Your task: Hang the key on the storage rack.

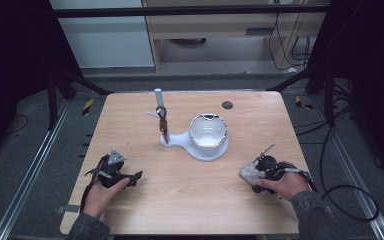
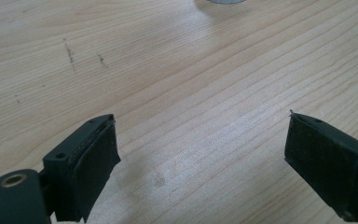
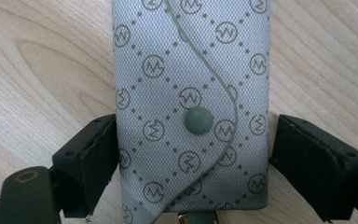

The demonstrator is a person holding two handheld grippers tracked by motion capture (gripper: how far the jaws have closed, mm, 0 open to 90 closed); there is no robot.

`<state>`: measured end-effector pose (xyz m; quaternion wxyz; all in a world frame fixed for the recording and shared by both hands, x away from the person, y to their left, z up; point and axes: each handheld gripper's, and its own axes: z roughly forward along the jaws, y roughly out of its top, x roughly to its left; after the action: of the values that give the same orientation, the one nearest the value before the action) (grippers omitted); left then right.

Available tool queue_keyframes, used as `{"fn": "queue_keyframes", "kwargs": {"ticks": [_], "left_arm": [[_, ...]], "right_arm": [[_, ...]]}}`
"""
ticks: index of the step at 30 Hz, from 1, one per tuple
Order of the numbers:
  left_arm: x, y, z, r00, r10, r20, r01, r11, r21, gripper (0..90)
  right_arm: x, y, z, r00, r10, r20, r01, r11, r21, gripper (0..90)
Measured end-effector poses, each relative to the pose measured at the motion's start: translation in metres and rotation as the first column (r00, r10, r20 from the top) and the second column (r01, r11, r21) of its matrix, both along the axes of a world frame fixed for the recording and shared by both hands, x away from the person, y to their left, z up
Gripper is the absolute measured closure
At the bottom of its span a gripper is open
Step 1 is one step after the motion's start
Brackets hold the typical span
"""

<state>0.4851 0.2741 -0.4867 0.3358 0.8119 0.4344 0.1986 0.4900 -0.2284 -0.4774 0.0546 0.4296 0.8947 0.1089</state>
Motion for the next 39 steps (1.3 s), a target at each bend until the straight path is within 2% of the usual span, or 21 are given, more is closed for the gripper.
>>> {"fn": "queue_keyframes", "kwargs": {"ticks": [15,18,21,28,35,39], "left_arm": [[0.000,0.000,0.000,1.0000,-0.001,-0.002,0.001,1.0000,0.004,9.1],[0.000,0.000,0.000,1.0000,-0.001,-0.002,0.001,1.0000,0.004,9.1],[0.000,0.000,-0.001,1.0000,-0.001,-0.003,0.001,1.0000,0.006,9.1],[0.000,0.000,-0.001,1.0000,0.002,-0.003,-0.002,1.0000,0.008,9.3],[0.000,0.000,-0.001,1.0000,0.000,-0.002,0.000,0.9999,0.010,9.3],[0.000,0.000,-0.001,1.0000,0.001,-0.003,-0.001,1.0000,0.009,9.3]], "right_arm": [[0.000,0.000,-0.001,0.9999,0.012,0.006,-0.012,1.000,-0.006,15.3],[0.000,0.000,0.001,1.0000,-0.003,0.004,0.003,1.000,0.003,19.1],[0.000,-0.001,0.003,0.9999,0.010,0.013,-0.010,1.000,0.010,25.0],[0.001,-0.003,0.005,0.9998,-0.020,-0.006,0.020,0.999,0.031,28.1],[0.000,-0.001,0.011,0.9998,-0.012,0.016,0.011,1.000,0.027,30.2],[0.001,0.001,0.018,0.9990,-0.001,0.045,0.000,1.000,0.025,30.8]]}}
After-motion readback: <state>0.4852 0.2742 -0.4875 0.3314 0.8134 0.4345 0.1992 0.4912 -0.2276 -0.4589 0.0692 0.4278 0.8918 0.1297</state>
